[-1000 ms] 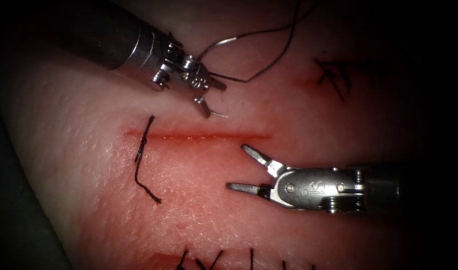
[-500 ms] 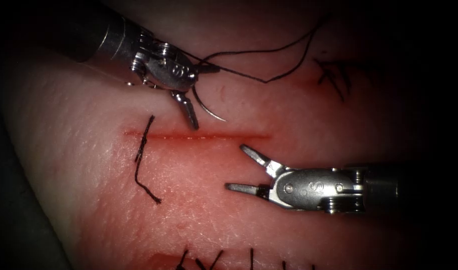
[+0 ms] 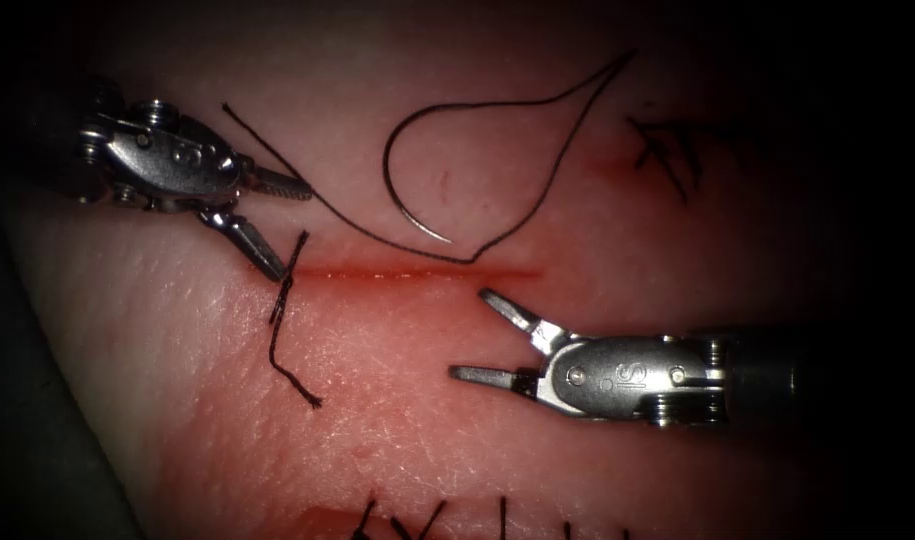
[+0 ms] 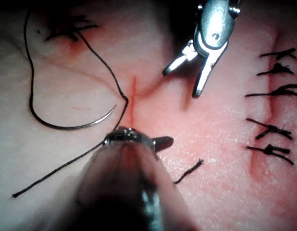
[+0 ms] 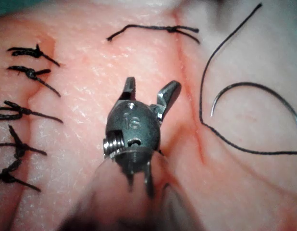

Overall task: Wound Closure
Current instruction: Grab the short tail with the left gripper

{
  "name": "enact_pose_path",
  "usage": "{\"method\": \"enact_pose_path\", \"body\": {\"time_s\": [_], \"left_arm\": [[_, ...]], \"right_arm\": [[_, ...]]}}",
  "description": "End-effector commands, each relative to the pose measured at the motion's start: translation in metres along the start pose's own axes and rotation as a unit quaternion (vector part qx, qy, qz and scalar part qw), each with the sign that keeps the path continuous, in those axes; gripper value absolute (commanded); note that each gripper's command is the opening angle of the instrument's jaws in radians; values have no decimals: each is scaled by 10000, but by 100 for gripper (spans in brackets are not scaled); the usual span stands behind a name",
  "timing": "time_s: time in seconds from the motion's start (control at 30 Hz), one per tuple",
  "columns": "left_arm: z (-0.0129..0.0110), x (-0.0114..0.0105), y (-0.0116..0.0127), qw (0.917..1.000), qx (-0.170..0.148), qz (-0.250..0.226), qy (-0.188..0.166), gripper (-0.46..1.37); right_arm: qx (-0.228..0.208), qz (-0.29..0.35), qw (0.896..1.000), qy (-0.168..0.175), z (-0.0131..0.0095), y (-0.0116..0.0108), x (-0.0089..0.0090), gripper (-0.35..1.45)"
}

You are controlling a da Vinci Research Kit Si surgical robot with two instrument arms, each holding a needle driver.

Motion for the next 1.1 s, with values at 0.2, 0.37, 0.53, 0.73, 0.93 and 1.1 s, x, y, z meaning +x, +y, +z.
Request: {"method": "enact_pose_path", "body": {"time_s": [0.2, 0.37, 0.53, 0.73, 0.93, 1.1], "left_arm": [[-18, -2, 9, 9995, 35, 38, 317, 63], [-14, -2, 17, 9971, 472, 162, 578, 59], [-3, -7, 39, 9928, 1002, 67, 653, 58], [11, -12, 75, 9871, 1391, 310, 733, 57], [15, -13, 97, 9769, 1878, 828, 588, 57], [30, -15, 115, 9640, 2325, 1266, 246, 91]], "right_arm": [[1, 1, 10000, -1, 0, 0, 0, 84], [-3, 13, 10000, -6, 1, 3, 0, 84], [-88, -40, 9999, 88, -1, 11, 4, 59], [82, -316, 9993, 174, -6, 18, 6, 36], [580, -507, 9969, 125, -13, 40, 6, 35], [965, -536, 9935, 273, -16, 59, 6, 32]]}}
